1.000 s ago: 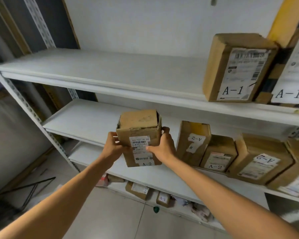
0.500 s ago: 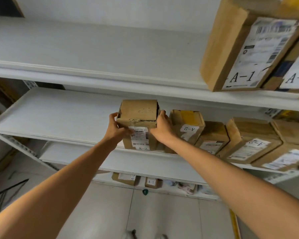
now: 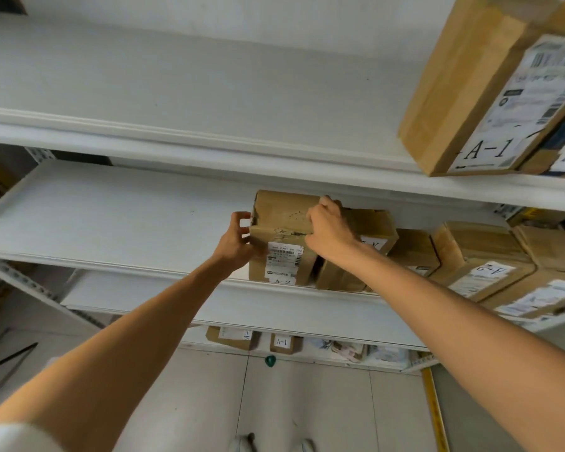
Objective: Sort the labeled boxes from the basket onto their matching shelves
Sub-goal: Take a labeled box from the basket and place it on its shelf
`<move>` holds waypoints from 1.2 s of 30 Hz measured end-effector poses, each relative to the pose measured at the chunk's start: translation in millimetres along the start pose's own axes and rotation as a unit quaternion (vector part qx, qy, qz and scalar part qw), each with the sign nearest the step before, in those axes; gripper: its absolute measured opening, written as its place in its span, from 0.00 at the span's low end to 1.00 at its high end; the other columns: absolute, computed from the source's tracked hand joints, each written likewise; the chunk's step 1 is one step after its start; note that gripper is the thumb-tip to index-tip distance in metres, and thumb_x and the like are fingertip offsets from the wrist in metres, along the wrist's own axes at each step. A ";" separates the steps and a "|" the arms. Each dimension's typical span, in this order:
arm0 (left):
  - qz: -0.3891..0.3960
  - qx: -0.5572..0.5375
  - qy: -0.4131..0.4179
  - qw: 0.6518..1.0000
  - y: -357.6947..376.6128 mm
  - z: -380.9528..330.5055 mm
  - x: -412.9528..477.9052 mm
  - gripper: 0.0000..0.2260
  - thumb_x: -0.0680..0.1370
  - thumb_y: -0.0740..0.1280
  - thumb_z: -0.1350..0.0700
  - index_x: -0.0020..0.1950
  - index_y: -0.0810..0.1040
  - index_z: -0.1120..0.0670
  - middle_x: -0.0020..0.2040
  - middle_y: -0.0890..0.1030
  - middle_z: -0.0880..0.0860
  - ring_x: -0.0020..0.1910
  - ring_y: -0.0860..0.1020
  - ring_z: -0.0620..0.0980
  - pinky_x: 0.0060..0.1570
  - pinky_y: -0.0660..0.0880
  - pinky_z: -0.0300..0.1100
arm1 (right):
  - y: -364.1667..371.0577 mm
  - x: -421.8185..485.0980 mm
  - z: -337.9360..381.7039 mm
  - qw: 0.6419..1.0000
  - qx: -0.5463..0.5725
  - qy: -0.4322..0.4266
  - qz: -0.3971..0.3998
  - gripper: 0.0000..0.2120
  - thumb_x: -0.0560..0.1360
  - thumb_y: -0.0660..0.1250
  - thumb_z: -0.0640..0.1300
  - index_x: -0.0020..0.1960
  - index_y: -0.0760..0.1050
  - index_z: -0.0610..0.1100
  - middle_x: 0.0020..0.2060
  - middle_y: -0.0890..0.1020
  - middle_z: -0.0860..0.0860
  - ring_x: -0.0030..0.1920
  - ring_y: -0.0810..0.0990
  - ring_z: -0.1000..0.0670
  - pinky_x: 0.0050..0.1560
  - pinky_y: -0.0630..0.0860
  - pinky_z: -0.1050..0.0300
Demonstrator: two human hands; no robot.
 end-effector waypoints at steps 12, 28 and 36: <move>-0.050 0.228 0.003 0.972 -20.4 -6.3 -19.0 0.32 0.68 0.76 0.64 0.69 0.66 0.55 0.66 0.71 0.58 0.64 0.72 0.56 0.57 0.74 0.45 | 16.4 -9.0 69.4 0.982 -0.060 -0.179 0.006 0.12 0.74 0.64 0.33 0.57 0.74 0.37 0.55 0.74 0.45 0.60 0.73 0.45 0.52 0.67 0.61; -0.364 0.387 -0.214 0.820 -220.8 14.2 -324.0 0.21 0.68 0.73 0.53 0.61 0.76 0.50 0.56 0.80 0.51 0.55 0.78 0.53 0.51 0.76 0.46 | 120.7 -164.8 319.7 0.792 -0.131 -0.576 0.153 0.20 0.71 0.70 0.47 0.58 0.69 0.41 0.56 0.73 0.42 0.57 0.73 0.42 0.53 0.73 0.49; -0.522 0.219 -0.357 0.743 -118.5 79.3 -557.7 0.21 0.71 0.74 0.54 0.62 0.76 0.55 0.57 0.80 0.55 0.56 0.78 0.53 0.57 0.75 0.48 | 178.8 -367.9 332.4 0.616 -0.113 -0.742 0.239 0.27 0.70 0.72 0.49 0.64 0.68 0.40 0.56 0.73 0.44 0.57 0.73 0.43 0.50 0.73 0.53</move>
Point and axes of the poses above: each hand's wrist, its own x-axis towards the middle knuckle, its own y-axis out of the palm, z = x × y, the point moved 10 cm from there along x, towards the middle knuckle
